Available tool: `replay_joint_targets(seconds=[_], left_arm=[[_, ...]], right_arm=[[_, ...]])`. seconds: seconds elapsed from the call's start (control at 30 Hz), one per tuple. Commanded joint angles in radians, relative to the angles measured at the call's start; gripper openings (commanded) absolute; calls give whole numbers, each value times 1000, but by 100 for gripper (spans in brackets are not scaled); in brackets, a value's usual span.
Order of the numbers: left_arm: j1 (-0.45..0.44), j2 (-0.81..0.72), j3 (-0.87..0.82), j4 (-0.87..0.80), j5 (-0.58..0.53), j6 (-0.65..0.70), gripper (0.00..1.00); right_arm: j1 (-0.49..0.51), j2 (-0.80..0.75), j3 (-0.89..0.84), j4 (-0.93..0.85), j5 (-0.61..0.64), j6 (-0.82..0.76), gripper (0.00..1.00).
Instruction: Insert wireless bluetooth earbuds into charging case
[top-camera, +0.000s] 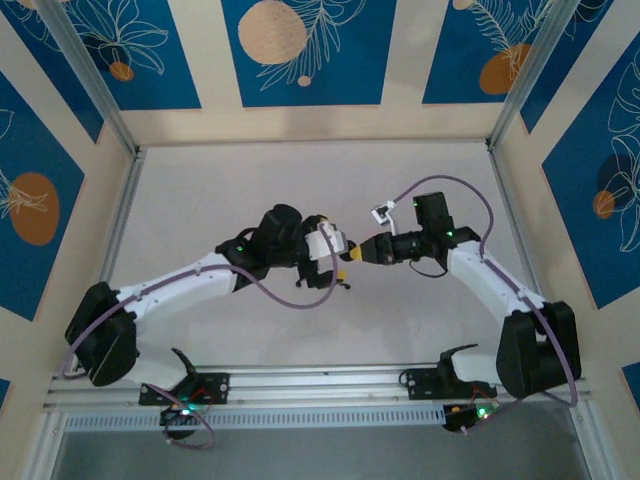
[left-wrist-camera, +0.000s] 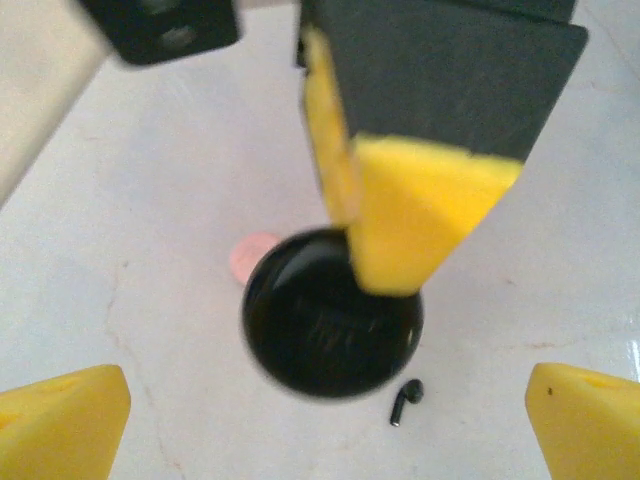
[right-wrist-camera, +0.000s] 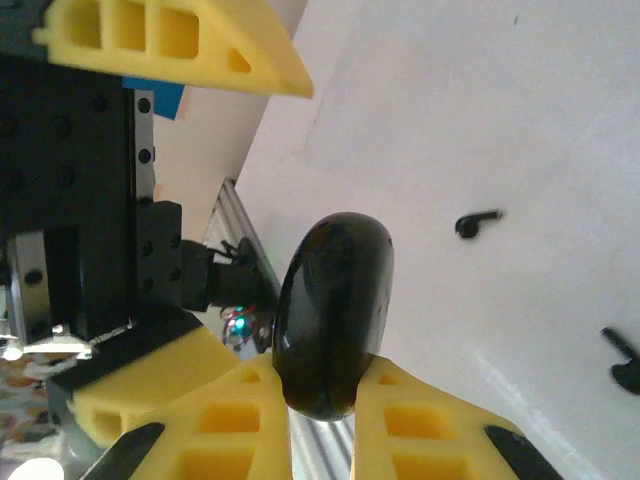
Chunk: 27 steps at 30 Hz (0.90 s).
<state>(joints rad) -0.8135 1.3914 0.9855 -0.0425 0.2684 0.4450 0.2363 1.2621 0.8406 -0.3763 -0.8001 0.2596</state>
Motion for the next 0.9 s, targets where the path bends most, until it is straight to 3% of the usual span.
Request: replay_joint_targets(seconds=[0.0,0.17,0.3,0.47,0.6,0.87], left_arm=[[56,-60,-51,105,85,-92,100],[157,-104,-131,240,260,-221,97],[220,-115,-179,333,392,-294,92],[225,-106,-144,239,467,-214,90],[225,-87,-75,112,540,-119,81],[224,-89,-1,-83,604,45,73]], right_arm=[[-25,-54,-27,96,9,-33,14],[-43,-95,-25,159,-30,-84,14],[-40,-102,23,94,-72,-203,14],[-18,-96,91,-49,-115,-396,15],[12,-89,137,-146,-86,-542,15],[98,-71,251,-378,89,-938,11]])
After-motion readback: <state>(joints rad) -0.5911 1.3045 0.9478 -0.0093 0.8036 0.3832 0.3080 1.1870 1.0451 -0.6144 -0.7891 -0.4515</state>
